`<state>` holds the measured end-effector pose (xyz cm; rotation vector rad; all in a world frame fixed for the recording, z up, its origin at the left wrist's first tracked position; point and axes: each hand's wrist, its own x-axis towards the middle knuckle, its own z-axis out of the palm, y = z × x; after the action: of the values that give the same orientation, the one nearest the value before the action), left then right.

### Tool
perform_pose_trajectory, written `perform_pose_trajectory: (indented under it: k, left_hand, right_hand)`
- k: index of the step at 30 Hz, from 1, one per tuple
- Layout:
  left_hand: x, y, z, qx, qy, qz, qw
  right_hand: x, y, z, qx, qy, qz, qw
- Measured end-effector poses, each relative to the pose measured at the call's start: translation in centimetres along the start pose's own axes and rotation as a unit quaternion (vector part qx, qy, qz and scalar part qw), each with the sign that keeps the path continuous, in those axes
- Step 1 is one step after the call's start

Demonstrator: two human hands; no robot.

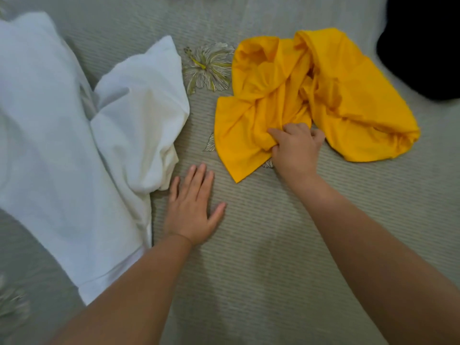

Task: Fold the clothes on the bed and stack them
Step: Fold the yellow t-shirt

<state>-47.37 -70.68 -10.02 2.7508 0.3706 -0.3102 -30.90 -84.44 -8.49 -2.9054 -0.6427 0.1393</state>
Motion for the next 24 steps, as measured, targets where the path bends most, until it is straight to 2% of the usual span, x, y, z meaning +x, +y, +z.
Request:
perform_pose_trajectory:
  k: [4,6,10,13,16,19,22,24]
  left_hand:
    - [-0.2,-0.3,-0.2,-0.026,0.017,0.011,0.999]
    - [-0.3,-0.4,-0.3,-0.057,0.033,0.023,0.998]
    - [-0.4,-0.4,-0.2,-0.064,0.051,0.042,0.996]
    - [-1.2,-0.1,-0.3,-0.038,0.016,0.096,0.994]
    - [-4.2,2.7,0.3,-0.006,0.000,0.245,0.970]
    - [-10.3,7.1,2.5,-0.018,-0.038,0.415,0.909]
    - [-15.8,10.3,4.0,-0.001,-0.115,0.421,0.900]
    - [-17.0,11.1,4.4,0.011,-0.113,0.389,0.914]
  right_hand:
    - [-4.7,1.5,-1.8,0.021,0.076,-0.069,0.994]
    - [-9.0,3.4,-2.5,-0.006,0.077,-0.086,0.993]
    - [-19.0,6.9,-3.3,0.002,-0.013,-0.098,0.995]
    - [-26.7,7.9,-4.2,0.033,-0.124,-0.109,0.986]
    - [-32.8,8.4,-5.7,0.105,-0.196,-0.053,0.974]
    - [-37.3,8.2,-7.3,0.209,-0.207,0.044,0.955]
    - [-40.5,8.1,-8.1,0.260,-0.122,0.109,0.952]
    - [-41.8,8.9,-8.9,0.288,-0.033,0.207,0.934]
